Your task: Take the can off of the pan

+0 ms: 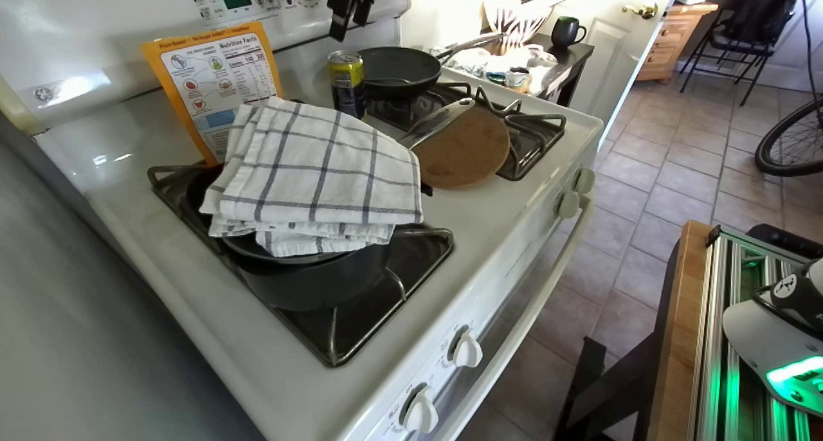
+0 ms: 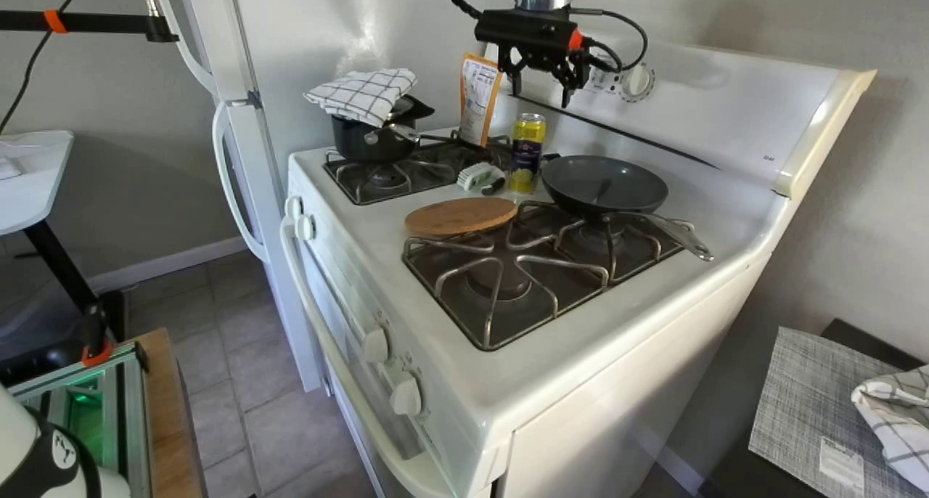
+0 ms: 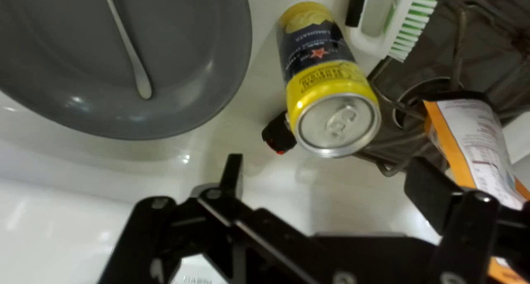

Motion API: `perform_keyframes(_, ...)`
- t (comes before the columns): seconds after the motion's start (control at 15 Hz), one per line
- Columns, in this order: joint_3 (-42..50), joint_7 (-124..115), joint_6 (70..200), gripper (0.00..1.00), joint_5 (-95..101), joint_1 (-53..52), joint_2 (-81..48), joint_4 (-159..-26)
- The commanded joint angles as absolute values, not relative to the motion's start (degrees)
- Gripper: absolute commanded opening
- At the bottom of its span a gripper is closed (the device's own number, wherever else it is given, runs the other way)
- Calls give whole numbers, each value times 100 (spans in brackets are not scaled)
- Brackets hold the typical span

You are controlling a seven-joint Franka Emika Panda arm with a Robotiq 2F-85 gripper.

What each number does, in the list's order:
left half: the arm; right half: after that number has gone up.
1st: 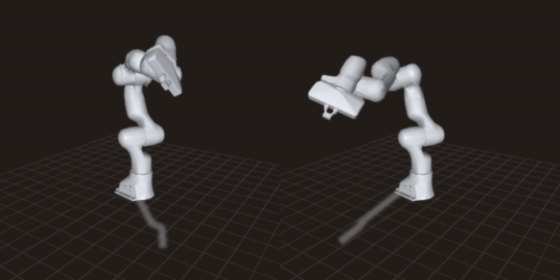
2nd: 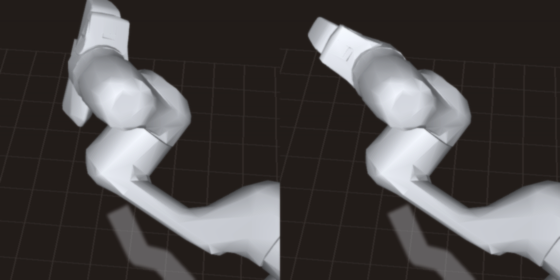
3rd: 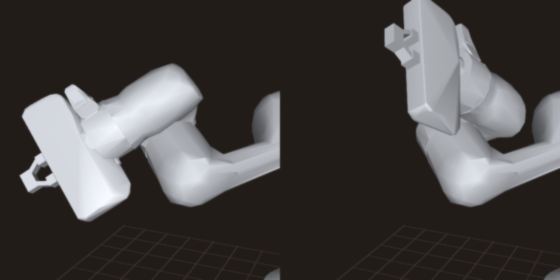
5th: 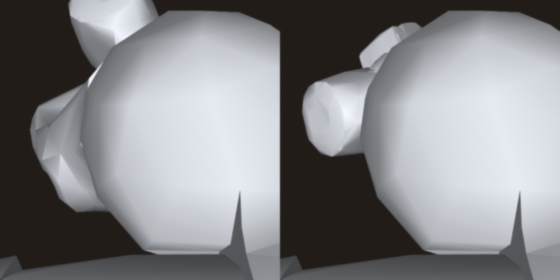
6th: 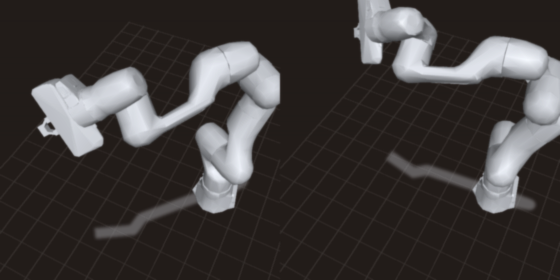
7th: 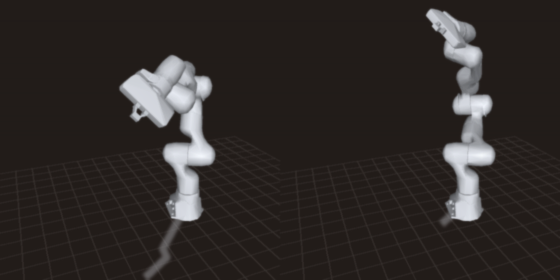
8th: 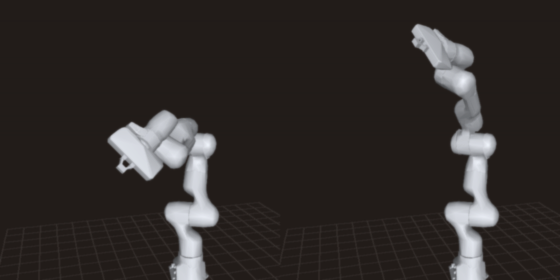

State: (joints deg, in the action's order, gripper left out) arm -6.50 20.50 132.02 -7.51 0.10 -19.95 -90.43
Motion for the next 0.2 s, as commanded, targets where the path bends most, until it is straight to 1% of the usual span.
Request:
perform_keyframes(0.0,-752,2533,12305,100,-1313,329,-1192,-8951)
perform_keyframes(0.07,-736,2737,12117,100,-1547,387,-1048,-8851)
perform_keyframes(0.13,-620,2389,12455,100,-1192,156,-1414,-8792)
